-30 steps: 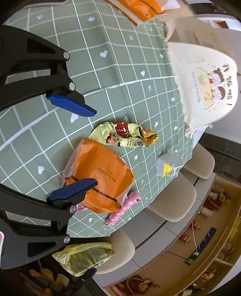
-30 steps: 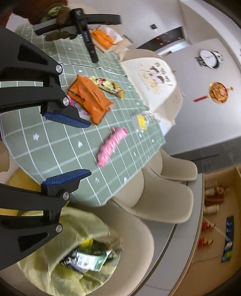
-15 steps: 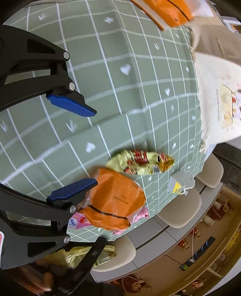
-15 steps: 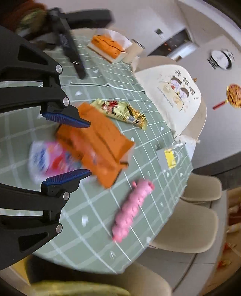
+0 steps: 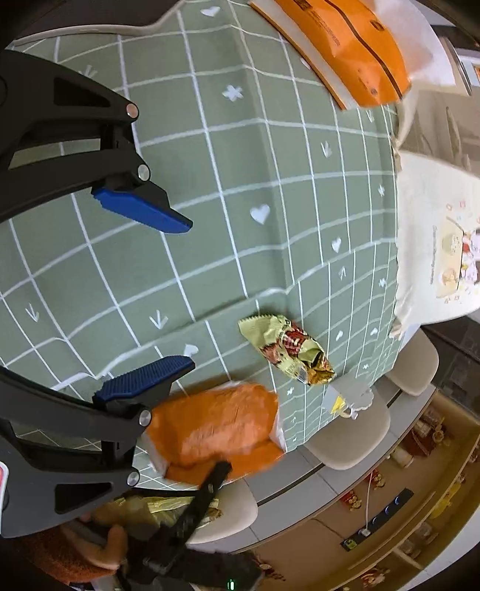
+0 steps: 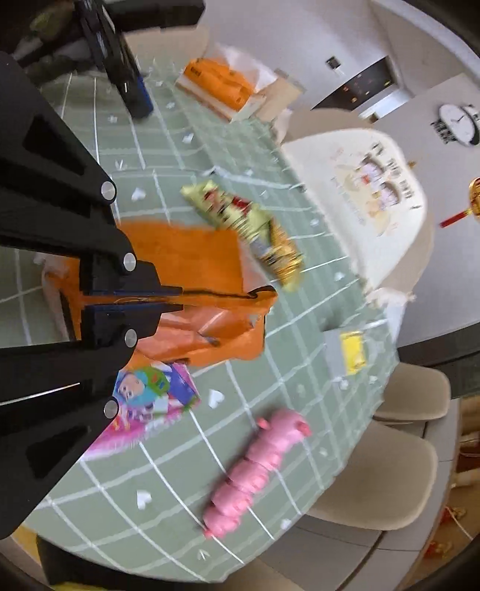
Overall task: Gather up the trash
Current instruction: 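Grasp the orange bag with the right gripper, then grasp the gold snack bar wrapper with the left gripper while the right holds the orange bag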
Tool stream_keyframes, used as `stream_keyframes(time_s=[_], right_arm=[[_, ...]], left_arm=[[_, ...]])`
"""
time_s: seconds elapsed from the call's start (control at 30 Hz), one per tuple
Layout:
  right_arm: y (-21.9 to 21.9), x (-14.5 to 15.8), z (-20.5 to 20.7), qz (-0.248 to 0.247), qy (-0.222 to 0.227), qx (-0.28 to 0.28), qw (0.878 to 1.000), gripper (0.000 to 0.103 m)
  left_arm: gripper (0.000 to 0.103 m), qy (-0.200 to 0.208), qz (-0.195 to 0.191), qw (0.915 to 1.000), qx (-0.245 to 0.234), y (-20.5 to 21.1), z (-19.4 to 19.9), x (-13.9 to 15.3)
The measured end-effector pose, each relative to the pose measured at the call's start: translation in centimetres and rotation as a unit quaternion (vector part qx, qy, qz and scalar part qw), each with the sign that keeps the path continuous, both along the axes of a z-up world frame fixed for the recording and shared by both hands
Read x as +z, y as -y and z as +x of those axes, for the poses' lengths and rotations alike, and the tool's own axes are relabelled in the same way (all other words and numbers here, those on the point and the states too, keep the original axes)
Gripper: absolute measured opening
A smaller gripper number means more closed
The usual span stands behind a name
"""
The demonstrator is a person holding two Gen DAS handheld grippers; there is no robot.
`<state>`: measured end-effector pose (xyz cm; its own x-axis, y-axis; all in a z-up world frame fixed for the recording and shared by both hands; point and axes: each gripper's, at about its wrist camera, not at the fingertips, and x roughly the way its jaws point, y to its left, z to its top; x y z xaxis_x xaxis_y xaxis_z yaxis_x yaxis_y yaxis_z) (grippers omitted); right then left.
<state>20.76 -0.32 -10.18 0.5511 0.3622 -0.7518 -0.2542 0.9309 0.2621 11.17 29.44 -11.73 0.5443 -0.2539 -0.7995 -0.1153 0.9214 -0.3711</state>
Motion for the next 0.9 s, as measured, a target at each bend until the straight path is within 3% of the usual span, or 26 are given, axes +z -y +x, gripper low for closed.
stream_keyframes(time_s=[0.27,0.57,0.7,0.9], right_arm=[[5.1,4.5,-3.1,-0.029,0.052,-0.035,0.998,0.005],[11.1,2.8,-6.4,-0.022,0.026,-0.099,0.995,0.005],[12.7,2.1,-7.8,-0.023,0.019,-0.119,0.992,0.005],[14.1,1.4,-9.9,-0.024,0.011,-0.134,0.991,0.005]], left_arm=[[0.065,0.013,0.005,0.9983,-0.056,3.2,3.5,0.2],[0.065,0.033,0.010,0.9940,-0.104,6.0,7.6,0.5],[0.065,0.057,0.047,0.9933,-0.089,5.5,10.3,0.8],[0.065,0.028,0.055,0.9952,-0.076,5.3,14.6,-0.8]])
